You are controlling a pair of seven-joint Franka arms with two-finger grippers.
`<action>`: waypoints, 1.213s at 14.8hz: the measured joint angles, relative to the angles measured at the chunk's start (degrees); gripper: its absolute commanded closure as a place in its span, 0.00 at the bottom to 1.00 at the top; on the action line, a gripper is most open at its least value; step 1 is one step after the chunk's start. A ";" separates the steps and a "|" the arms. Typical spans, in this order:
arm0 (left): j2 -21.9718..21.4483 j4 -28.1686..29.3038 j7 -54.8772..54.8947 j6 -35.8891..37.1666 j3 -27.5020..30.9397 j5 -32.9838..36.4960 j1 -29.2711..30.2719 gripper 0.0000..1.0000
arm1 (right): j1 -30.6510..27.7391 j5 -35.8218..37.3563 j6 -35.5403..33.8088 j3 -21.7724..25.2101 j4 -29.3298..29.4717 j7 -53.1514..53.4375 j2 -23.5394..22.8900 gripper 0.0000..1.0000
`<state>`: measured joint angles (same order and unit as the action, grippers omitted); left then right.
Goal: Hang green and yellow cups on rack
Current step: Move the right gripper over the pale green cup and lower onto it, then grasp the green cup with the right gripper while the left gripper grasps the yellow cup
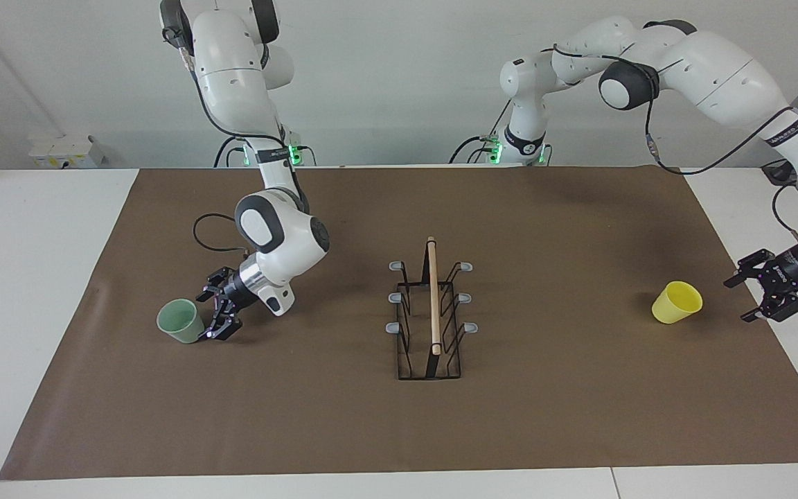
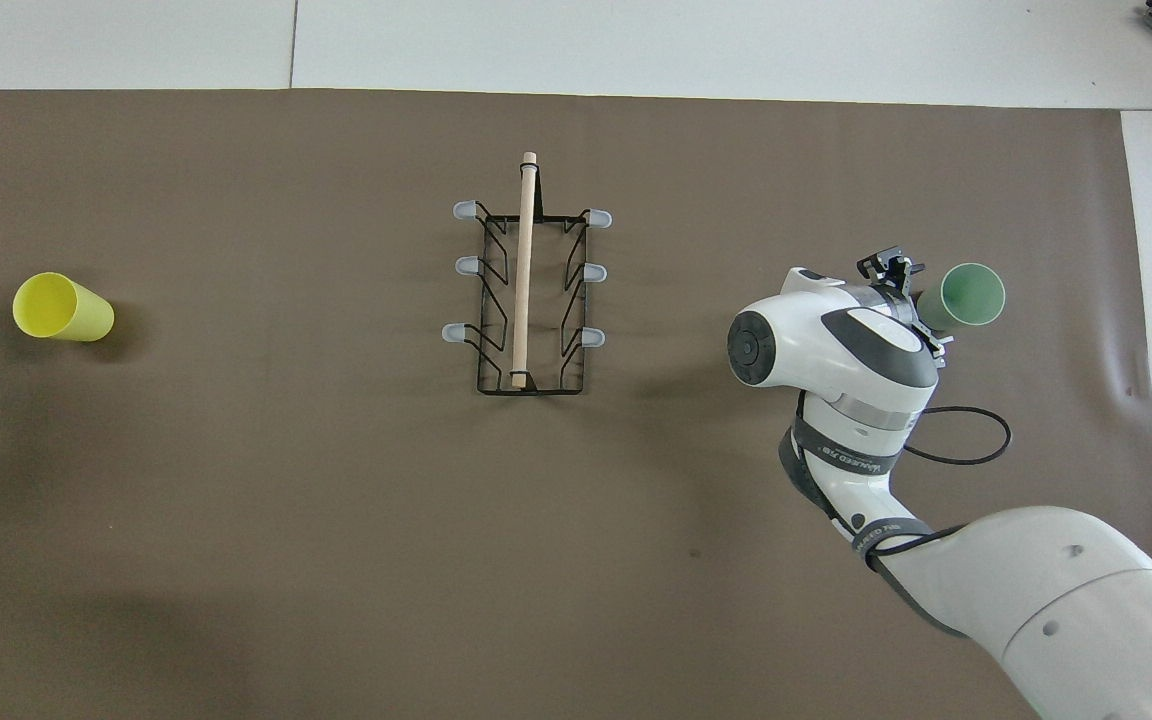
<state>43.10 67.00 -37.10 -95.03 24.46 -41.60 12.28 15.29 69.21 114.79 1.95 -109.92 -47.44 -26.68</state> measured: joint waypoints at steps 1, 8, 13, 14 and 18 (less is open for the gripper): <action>0.00 0.99 -3.04 -1.17 -0.04 -1.62 -0.02 0.00 | -0.05 1.00 -0.01 0.05 0.00 1.38 -0.47 0.00; -4.33 17.14 -15.61 -8.85 0.11 -9.89 -0.02 0.00 | -1.31 5.20 0.04 0.12 0.05 4.68 -1.97 0.00; -9.34 27.88 -16.16 -11.89 0.12 -16.56 -0.07 0.00 | -3.03 7.24 1.60 0.13 0.05 4.84 -2.29 0.00; -9.90 28.87 -16.16 -12.01 0.03 -17.55 -0.11 0.00 | -3.65 7.77 2.38 0.13 0.04 4.87 -2.46 0.00; -11.35 32.80 -16.22 -13.61 -0.11 -21.73 -1.03 0.00 | -4.60 8.47 3.38 0.12 0.03 4.87 -2.96 1.00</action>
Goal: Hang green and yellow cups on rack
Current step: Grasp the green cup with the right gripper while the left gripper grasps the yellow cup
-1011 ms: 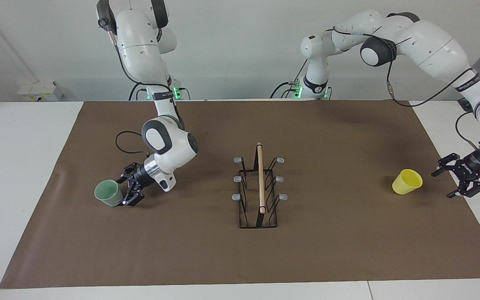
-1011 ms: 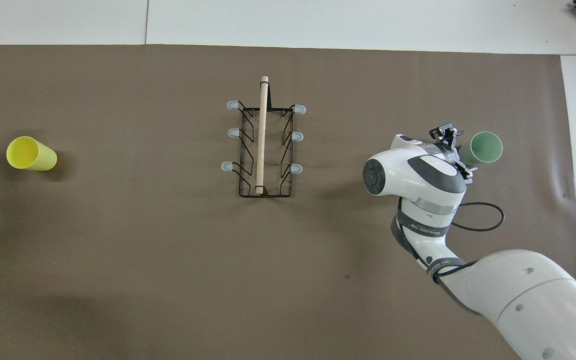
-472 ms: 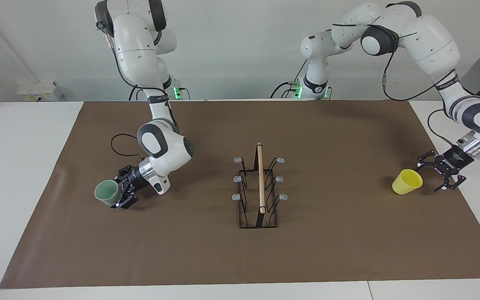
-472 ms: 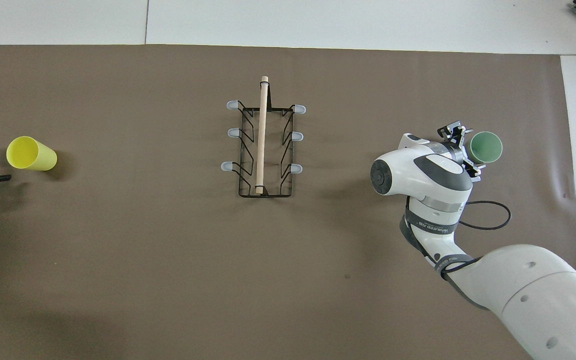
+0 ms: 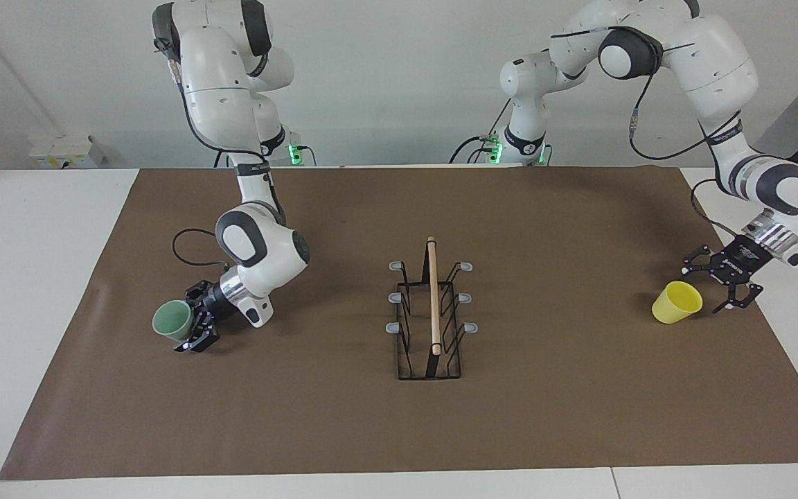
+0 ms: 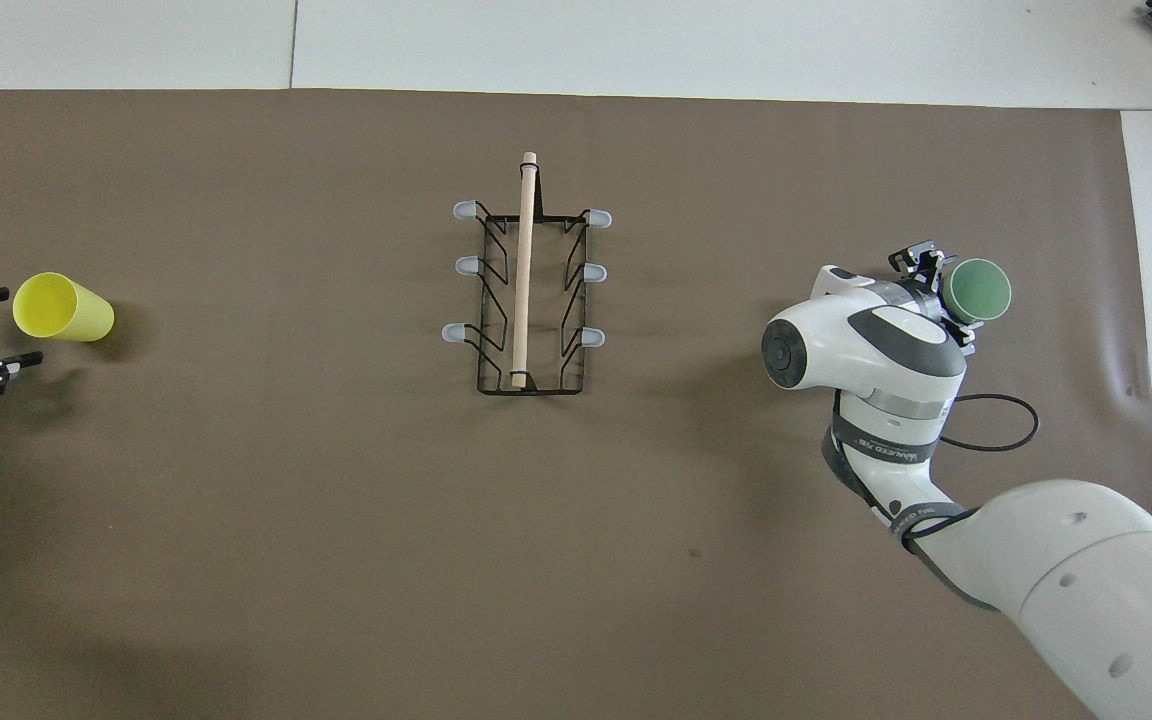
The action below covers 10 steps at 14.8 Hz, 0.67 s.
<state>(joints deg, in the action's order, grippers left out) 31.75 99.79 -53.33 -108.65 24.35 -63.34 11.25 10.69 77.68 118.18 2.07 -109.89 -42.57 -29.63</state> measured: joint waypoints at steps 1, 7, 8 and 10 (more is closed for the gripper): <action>-0.29 1.46 0.00 -1.23 -0.02 -1.78 -0.65 0.00 | 0.15 0.01 -0.01 -0.01 0.00 0.01 -0.06 1.00; -1.22 5.89 0.06 -6.23 -0.19 -8.29 -4.66 0.00 | 0.21 -1.76 -1.02 -0.04 2.08 1.19 -0.03 1.00; -1.25 6.33 0.06 -7.30 -0.23 -8.83 -5.62 0.02 | 0.24 -3.57 -1.30 -0.06 2.96 1.19 0.06 1.00; -1.26 6.75 0.06 -8.50 -0.25 -9.56 -6.83 0.04 | 0.49 -7.31 -2.53 -0.16 4.32 1.19 0.98 1.00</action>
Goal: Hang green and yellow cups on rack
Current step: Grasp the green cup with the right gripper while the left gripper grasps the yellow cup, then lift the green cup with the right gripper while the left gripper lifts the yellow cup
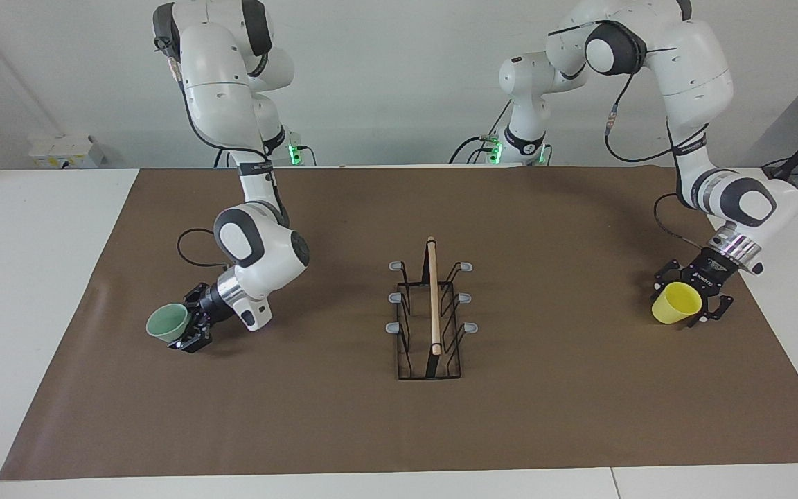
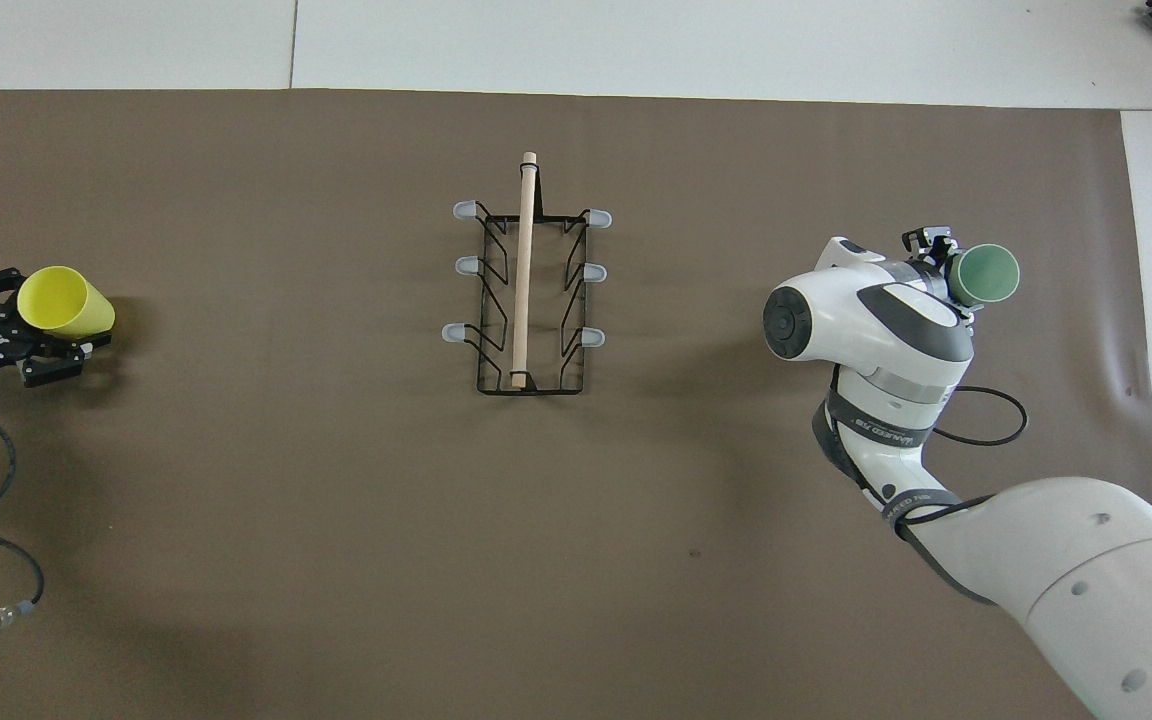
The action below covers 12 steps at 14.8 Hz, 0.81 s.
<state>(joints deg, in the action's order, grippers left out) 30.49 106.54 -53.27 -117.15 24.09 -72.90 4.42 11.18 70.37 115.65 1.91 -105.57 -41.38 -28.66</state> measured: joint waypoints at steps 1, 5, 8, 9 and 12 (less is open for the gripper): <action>-0.02 0.10 0.00 -0.17 0.00 -0.16 -0.19 0.06 | 0.09 -2.16 -0.52 -0.12 0.44 -0.20 1.02 1.00; -0.27 0.25 0.00 -0.37 0.14 -0.25 -0.20 0.79 | -0.34 -14.59 -1.03 -0.08 1.01 -6.85 8.37 1.00; -0.44 0.25 0.00 -0.40 0.13 -0.31 -0.21 1.00 | -0.38 -24.53 -1.77 -0.03 1.03 -11.65 14.21 1.00; -0.59 0.24 0.00 -0.41 0.12 -0.33 -0.21 1.00 | -0.38 -27.34 -2.19 -0.03 1.00 -12.80 15.45 1.00; -2.06 0.15 0.10 -0.59 0.01 -0.34 -0.85 1.00 | -0.51 -37.09 -3.17 -0.01 0.95 -13.47 17.52 1.00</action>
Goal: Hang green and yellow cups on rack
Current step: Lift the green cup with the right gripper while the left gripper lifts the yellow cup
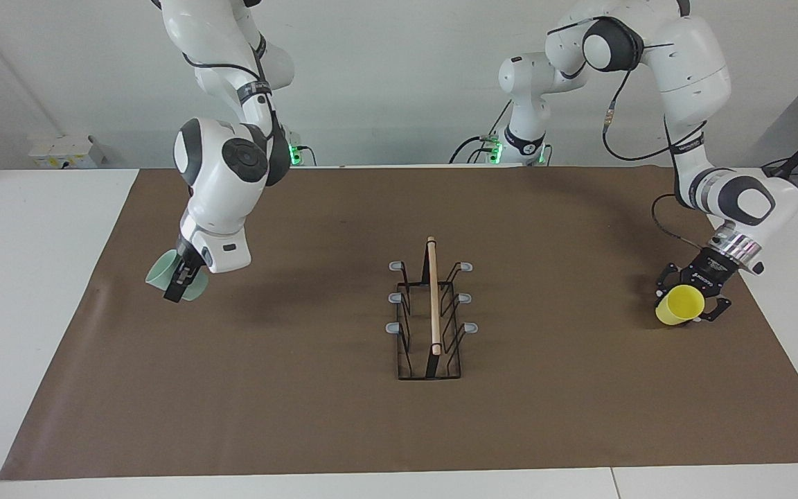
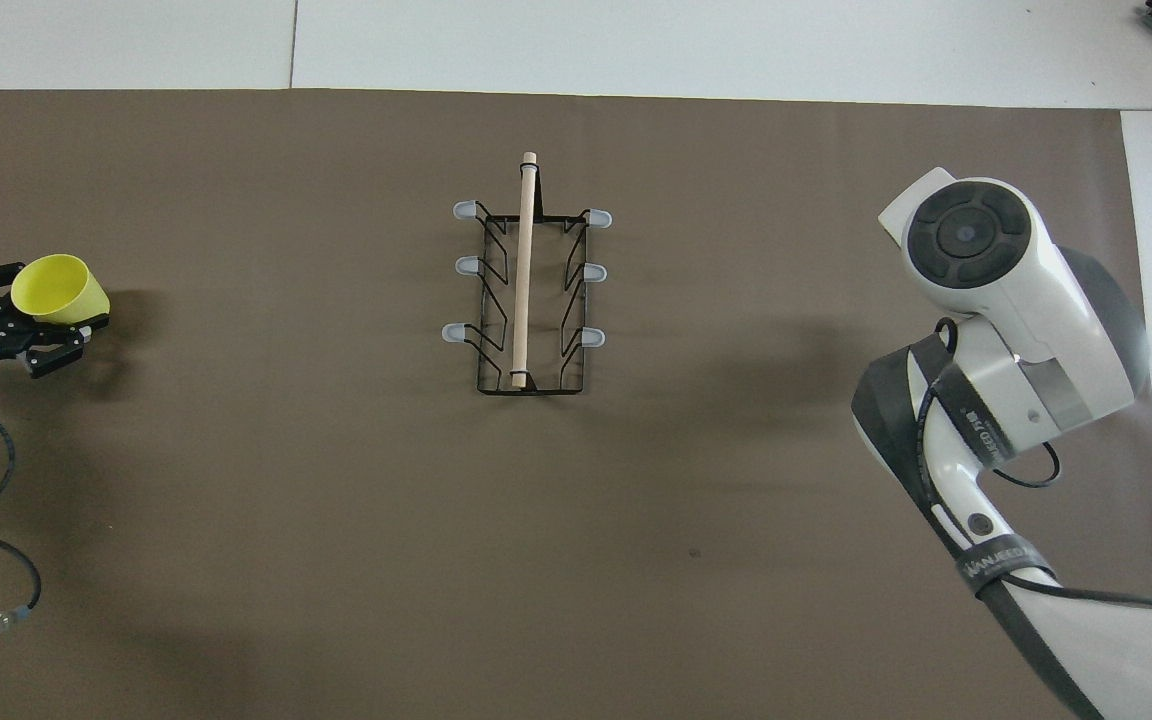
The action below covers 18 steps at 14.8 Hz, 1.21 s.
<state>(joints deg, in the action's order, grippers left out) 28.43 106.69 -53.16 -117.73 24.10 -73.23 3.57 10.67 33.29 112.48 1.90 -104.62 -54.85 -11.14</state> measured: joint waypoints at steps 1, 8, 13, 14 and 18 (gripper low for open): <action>-0.77 -0.15 0.01 -0.49 -0.02 0.00 -0.46 1.00 | -0.27 -3.29 -0.03 0.00 0.00 -0.01 0.48 1.00; -6.87 -3.71 -0.01 -0.86 0.03 5.48 -1.56 1.00 | -1.29 -23.73 0.07 -0.05 0.00 -0.99 3.57 1.00; -11.65 -4.48 -0.15 -0.86 -0.81 13.43 -2.41 1.00 | -1.30 -39.59 3.98 -0.04 0.02 -1.20 4.00 1.00; -12.32 -4.72 -0.24 -0.86 -1.34 14.96 -2.71 1.00 | -1.30 -42.93 5.00 -0.05 0.02 -1.78 4.07 1.00; -14.33 -7.99 -0.42 -0.89 -4.67 25.52 -3.26 1.00 | -1.40 -58.19 7.24 0.02 -0.46 -5.78 5.62 1.00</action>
<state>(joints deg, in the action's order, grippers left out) 14.11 98.70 -53.58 -118.62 19.43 -47.71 0.31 9.27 -24.91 119.72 1.92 -105.08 -60.63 -5.52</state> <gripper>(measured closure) 0.335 0.313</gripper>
